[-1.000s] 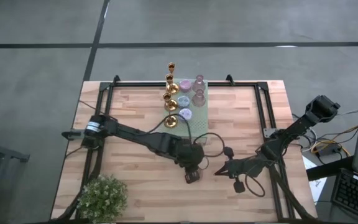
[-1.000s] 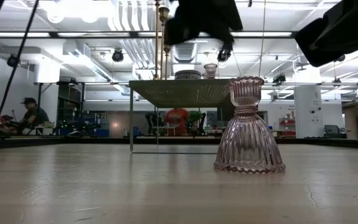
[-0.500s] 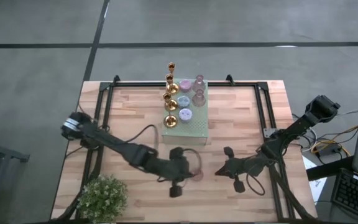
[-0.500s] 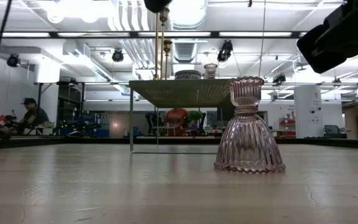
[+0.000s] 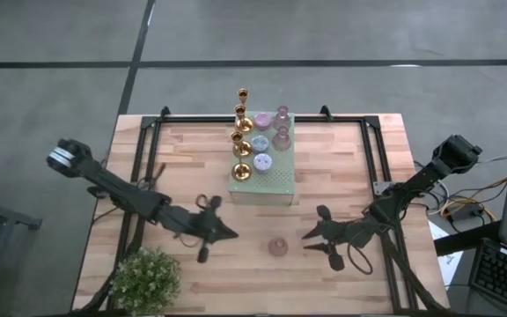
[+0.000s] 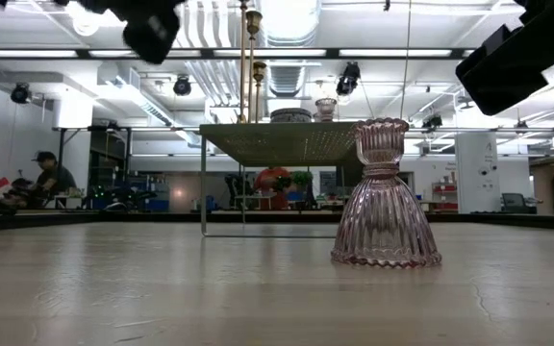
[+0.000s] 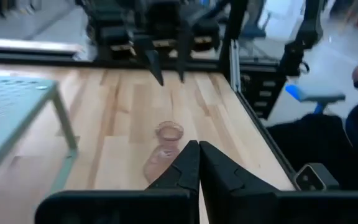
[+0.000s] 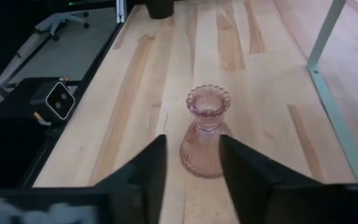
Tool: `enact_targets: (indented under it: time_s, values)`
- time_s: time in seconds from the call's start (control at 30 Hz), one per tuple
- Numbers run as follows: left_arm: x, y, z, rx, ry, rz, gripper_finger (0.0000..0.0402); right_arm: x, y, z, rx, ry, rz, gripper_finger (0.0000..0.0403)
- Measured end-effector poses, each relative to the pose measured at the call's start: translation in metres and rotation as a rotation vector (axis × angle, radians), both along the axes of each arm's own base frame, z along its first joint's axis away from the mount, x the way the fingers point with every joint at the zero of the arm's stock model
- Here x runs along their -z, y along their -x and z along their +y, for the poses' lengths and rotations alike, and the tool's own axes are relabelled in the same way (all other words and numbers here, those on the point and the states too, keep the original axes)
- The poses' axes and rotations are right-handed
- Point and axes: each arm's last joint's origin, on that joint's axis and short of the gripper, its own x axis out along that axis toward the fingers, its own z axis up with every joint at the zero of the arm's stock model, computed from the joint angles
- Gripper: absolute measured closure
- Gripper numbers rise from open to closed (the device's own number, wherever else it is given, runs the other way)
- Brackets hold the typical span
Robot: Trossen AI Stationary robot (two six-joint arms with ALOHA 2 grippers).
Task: Pick & Place candle stick holders
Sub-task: Put the pink glass candle holder on the shelf
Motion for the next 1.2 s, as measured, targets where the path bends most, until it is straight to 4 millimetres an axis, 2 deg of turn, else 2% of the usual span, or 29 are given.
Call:
enact_targets:
  time_s: [0.2,0.43,0.57,0.7,0.9,1.2]
  values:
    - [0.029,0.036,0.020,-0.012,0.025,-0.116,0.0396,0.006,0.003,-0.003,0.024,0.014,0.011,0.0182]
    - [0.053,0.070,0.038,-0.019,0.054,-0.196,0.0393,0.023,0.011,-0.012,0.093,0.063,0.035,0.0132]
    - [0.061,0.085,0.046,-0.020,0.065,-0.215,0.0393,0.031,0.016,-0.016,0.106,0.054,0.013,0.0122]
    - [0.060,0.098,0.052,-0.023,0.066,-0.258,0.0392,0.035,0.020,-0.019,0.106,-0.001,-0.057,0.0120]
    - [0.059,0.110,0.059,-0.041,0.058,-0.216,0.0394,0.039,0.024,-0.021,0.106,-0.007,-0.068,0.0132]
    - [0.055,0.128,0.069,-0.074,0.033,-0.227,0.0391,0.049,0.002,-0.005,0.100,0.074,-0.029,0.0145]
